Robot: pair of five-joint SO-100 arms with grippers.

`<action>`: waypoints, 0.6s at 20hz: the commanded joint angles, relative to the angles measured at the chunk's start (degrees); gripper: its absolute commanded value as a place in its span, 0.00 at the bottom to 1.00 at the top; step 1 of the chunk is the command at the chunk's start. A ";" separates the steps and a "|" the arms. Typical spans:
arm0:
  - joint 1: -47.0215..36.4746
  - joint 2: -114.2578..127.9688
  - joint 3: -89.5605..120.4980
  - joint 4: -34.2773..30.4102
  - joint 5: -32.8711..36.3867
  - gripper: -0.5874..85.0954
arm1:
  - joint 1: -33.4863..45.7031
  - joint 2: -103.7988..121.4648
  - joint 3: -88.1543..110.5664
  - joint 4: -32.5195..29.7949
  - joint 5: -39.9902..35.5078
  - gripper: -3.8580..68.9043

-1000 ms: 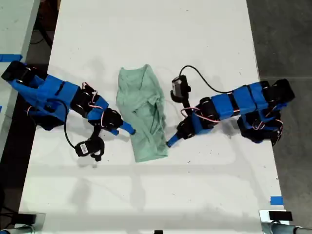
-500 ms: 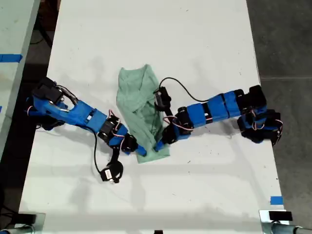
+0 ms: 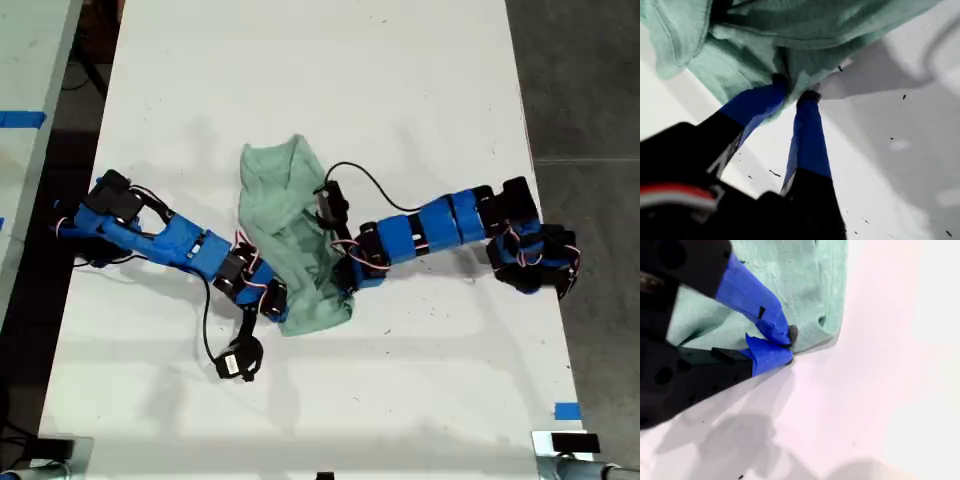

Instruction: Fold t shirt

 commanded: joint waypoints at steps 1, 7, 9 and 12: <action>1.23 2.20 -0.44 2.02 0.00 0.00 | -4.13 -1.49 -5.19 -3.52 2.29 0.07; 6.06 2.90 -8.61 4.13 7.21 0.00 | -13.89 -6.06 -12.66 -6.50 5.19 0.07; 9.49 3.08 -15.38 8.26 9.40 0.00 | -16.96 -3.16 -14.24 -6.06 5.36 0.07; 12.57 8.26 -18.63 13.62 9.67 0.00 | -17.93 5.63 -12.66 -5.98 2.55 0.07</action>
